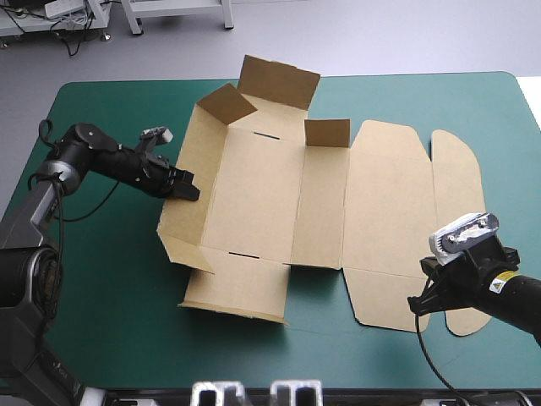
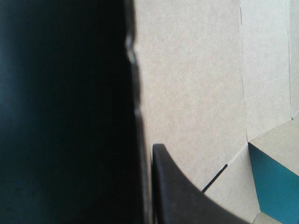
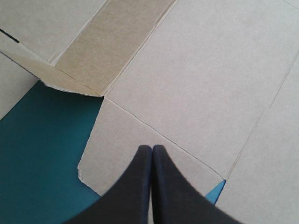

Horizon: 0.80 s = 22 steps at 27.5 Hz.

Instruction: Fold the box

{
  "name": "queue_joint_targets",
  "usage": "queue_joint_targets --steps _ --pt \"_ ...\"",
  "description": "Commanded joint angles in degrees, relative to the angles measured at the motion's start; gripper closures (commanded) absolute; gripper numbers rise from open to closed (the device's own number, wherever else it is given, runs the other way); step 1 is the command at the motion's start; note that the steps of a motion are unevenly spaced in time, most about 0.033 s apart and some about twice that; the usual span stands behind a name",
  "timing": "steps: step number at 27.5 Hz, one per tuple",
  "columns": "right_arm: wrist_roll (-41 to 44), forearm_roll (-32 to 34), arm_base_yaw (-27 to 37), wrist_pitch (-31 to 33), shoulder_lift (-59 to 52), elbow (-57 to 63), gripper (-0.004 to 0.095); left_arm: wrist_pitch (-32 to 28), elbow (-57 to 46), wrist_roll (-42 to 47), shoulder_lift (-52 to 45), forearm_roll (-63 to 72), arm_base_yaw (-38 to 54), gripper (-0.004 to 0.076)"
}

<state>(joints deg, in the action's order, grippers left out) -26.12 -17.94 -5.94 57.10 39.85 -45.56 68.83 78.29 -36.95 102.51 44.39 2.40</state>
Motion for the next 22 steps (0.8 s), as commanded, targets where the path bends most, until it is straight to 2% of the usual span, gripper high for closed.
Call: queue_joint_targets --steps 1,3,5,10,16,22 --pt "-0.20 -1.11 -0.15 -3.80 -0.07 -1.31 0.0928 5.28 13.65 7.65 -3.70 -8.39 -5.31 0.0734" --pt "0.27 -1.11 -0.15 -5.75 -0.07 -1.31 0.0928 4.95 20.84 11.18 -3.70 -19.07 -10.09 0.0733" --pt "0.27 -1.11 -0.15 -6.54 -0.07 -1.31 0.0928 4.95 24.66 11.43 -3.70 -23.07 -12.84 0.0733" --pt "3.42 -1.11 -0.15 -8.33 -0.07 -1.55 0.0928 4.95 32.10 6.51 -3.70 -30.76 -19.11 0.0733" --pt "5.39 -1.11 -0.15 -10.13 -0.07 -2.06 0.0928 4.88 35.40 0.88 -3.70 -37.89 -23.66 0.0733" --pt "5.79 -0.84 -0.15 -10.38 0.04 -7.74 0.0928 4.88 35.62 -3.40 -3.70 -45.49 -26.83 0.0734"
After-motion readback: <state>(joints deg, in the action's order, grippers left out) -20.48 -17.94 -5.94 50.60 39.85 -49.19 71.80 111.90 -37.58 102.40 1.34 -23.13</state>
